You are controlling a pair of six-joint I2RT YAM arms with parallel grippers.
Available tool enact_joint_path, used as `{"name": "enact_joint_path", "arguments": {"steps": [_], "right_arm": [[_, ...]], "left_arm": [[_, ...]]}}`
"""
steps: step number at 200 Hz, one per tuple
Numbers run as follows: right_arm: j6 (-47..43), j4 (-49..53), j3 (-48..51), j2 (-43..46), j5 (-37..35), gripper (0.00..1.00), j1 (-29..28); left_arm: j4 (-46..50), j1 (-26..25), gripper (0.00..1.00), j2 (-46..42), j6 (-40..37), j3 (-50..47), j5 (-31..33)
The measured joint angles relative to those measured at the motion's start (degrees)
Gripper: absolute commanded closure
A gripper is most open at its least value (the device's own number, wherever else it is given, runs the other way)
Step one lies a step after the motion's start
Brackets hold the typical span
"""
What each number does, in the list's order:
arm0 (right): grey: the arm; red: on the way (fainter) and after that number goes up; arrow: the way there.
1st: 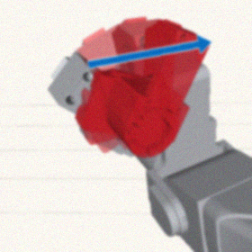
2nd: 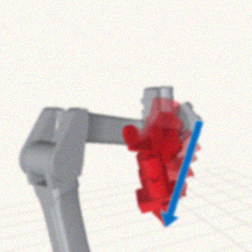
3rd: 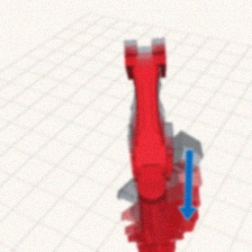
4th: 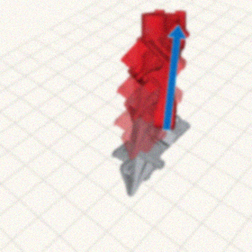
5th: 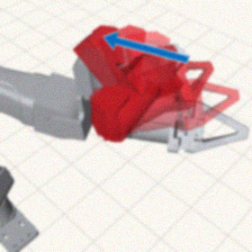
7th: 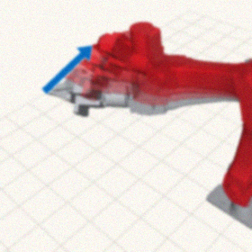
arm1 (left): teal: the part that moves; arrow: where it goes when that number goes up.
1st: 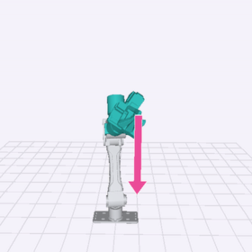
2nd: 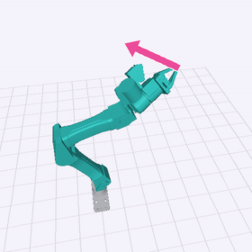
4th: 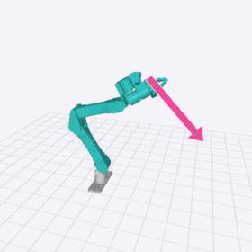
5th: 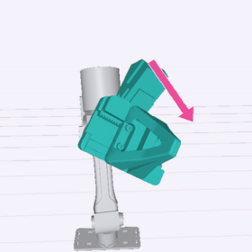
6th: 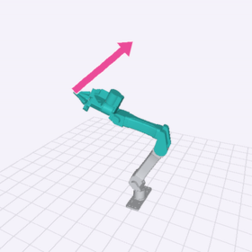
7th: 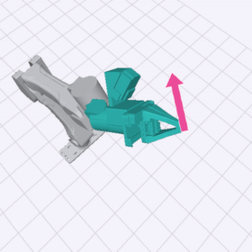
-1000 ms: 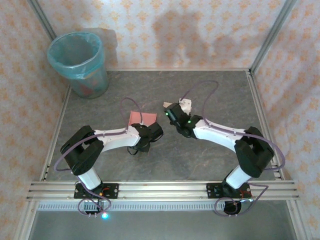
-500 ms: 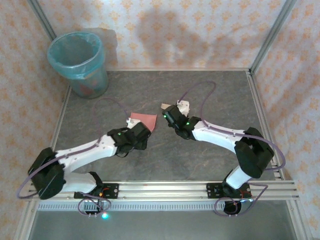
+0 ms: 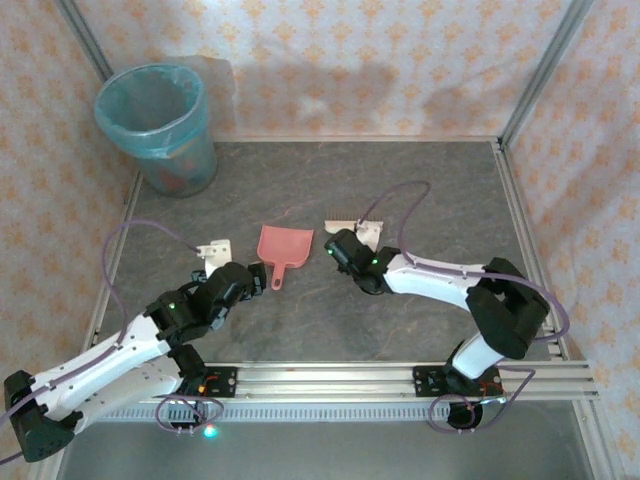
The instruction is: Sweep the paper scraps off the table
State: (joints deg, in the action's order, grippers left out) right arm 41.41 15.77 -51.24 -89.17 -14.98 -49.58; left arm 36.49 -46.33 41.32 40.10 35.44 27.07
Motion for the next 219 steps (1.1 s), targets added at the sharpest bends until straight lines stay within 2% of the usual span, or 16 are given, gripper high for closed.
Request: {"name": "enact_joint_path", "arguments": {"steps": [96,123,154,159,166,169,172,175,199,219], "right_arm": [[2.1,-3.2,5.0,5.3,0.7,0.58,-0.5],[2.7,-7.0,11.3,12.2,0.1,0.52,-0.5],[3.8,-9.6,19.0,25.6,-4.0,0.46,-0.5],[3.7,-9.7,19.7,27.6,-4.9,0.43,-0.5],[3.6,-9.7,20.7,31.3,-6.5,0.32,-0.5],[3.2,-9.8,21.0,32.7,-7.1,0.22,-0.5],[3.0,-9.7,21.2,33.9,-7.7,0.06,-0.5],[2.8,-9.7,21.5,35.7,-8.5,0.0,-0.5],[-1.1,-9.5,22.2,46.5,-13.1,0.01,0.3],[-4.7,-9.3,22.1,52.7,-15.4,0.01,3.8]], "left_arm": [[1.7,0.0,0.0,-4.6,2.5,-0.4,4.7],[4.8,0.0,0.0,-6.6,5.0,-0.4,8.4],[8.3,0.0,0.0,-9.1,7.6,-0.3,12.6],[8.7,0.0,0.0,-9.3,8.0,-0.3,13.0],[9.3,0.0,0.0,-9.4,8.2,-0.2,13.7],[9.6,0.0,0.0,-9.4,8.4,-0.1,14.0],[9.7,0.0,0.0,-9.4,8.5,-0.1,14.2],[10.0,0.0,0.0,-9.3,8.8,0.1,14.3],[11.6,0.0,0.0,-8.4,9.9,2.5,15.6],[12.3,0.0,0.0,-5.4,10.5,6.7,15.9]]}}
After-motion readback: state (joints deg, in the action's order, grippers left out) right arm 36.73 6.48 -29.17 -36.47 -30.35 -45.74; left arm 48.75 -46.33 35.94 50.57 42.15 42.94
